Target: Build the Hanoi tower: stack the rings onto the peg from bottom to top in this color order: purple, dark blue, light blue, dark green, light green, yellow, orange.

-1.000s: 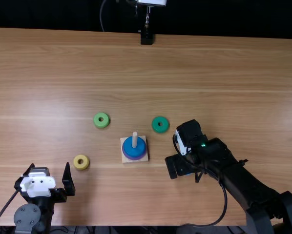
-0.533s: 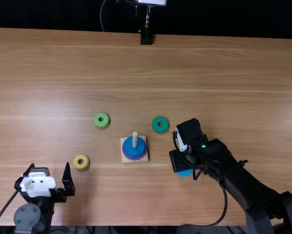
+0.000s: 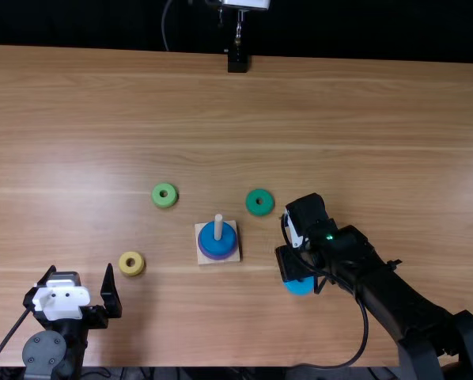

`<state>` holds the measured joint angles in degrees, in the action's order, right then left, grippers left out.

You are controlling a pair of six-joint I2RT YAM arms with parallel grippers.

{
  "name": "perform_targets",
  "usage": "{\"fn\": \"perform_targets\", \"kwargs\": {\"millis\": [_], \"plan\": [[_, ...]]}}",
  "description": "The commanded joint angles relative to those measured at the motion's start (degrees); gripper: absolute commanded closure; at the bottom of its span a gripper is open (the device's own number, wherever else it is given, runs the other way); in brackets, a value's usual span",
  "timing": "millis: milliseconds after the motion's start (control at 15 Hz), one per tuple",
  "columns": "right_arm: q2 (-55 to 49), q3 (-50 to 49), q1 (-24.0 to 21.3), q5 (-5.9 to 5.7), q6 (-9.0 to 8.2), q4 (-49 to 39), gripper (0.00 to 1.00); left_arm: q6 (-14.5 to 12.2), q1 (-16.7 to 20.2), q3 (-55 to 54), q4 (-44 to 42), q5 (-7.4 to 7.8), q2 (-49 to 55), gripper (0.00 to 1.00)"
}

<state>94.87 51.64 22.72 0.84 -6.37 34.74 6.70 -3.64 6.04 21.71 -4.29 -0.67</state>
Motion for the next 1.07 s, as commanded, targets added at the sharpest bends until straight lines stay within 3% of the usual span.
{"fn": "perform_targets", "kwargs": {"millis": [0, 400, 1000], "plan": [[0.0, -1.1, 0.2, -1.37, -0.8, 0.2, 0.0, -0.3, 0.1, -6.0, 4.8, -0.35, 0.7, 0.0], [-1.1, -1.3, 0.4, -1.37, -0.8, 7.9, 0.0, -0.3, 0.1, -6.0, 4.8, -0.35, 0.7, 0.0], [-3.0, -1.3, 0.8, -1.26, -1.01, 9.7, 0.0, -0.3, 0.1, -6.0, 4.8, -0.35, 0.7, 0.0]]}}
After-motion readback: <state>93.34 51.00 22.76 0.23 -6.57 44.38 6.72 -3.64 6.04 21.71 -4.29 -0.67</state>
